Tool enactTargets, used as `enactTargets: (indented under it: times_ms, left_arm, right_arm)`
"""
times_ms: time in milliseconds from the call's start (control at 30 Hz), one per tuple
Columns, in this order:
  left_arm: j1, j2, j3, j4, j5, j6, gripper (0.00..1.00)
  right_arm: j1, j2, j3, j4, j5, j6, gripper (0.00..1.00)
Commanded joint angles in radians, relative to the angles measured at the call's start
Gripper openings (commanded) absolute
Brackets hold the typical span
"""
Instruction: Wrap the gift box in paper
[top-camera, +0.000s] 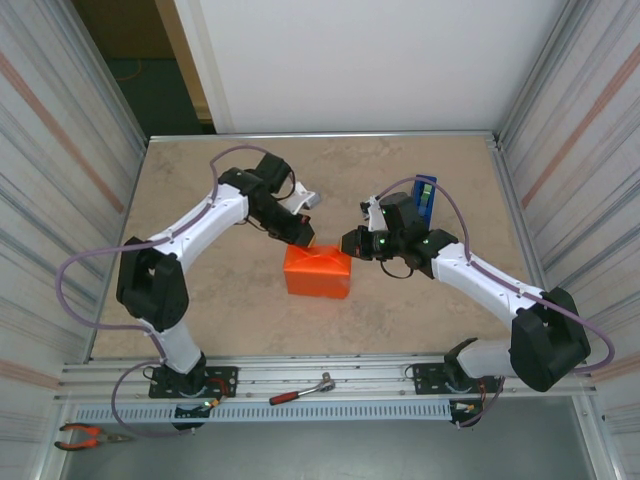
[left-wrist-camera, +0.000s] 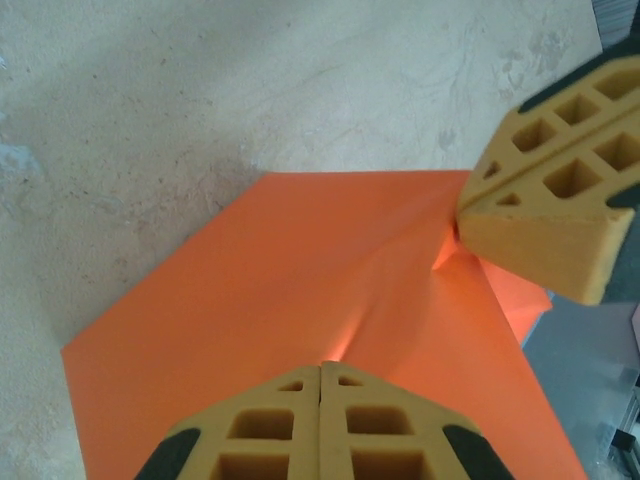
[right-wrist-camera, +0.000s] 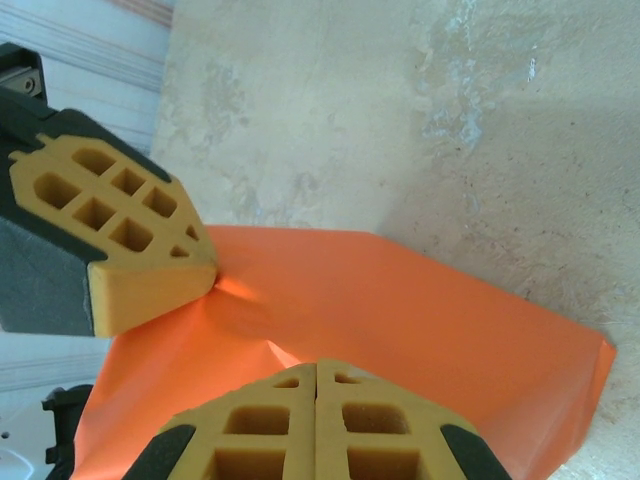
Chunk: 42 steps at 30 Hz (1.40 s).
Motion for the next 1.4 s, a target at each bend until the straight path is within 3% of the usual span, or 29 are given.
enactTargets:
  times_ms: [0, 800, 1133, 1367]
  left_arm:
    - [-0.013, -0.054, -0.024, -0.059, 0.018, 0.034, 0.0]
    - [-0.09, -0.152, -0.167, 0.006, -0.051, 0.027, 0.0]
    - [-0.096, -0.181, -0.211, 0.045, -0.081, 0.042, 0.0]
    - [-0.096, -0.191, -0.235, 0.061, -0.078, 0.047, 0.0]
  right_arm:
    - [0.017, 0.042, -0.079, -0.24, 0.027, 0.023, 0.0]
    - [0.028, 0.05, -0.067, -0.242, 0.03, 0.032, 0.0]
    - [0.014, 0.041, 0.191, -0.284, 0.003, -0.013, 0.0]
    - [0.076, 0.103, 0.314, -0.317, 0.013, -0.019, 0.0]
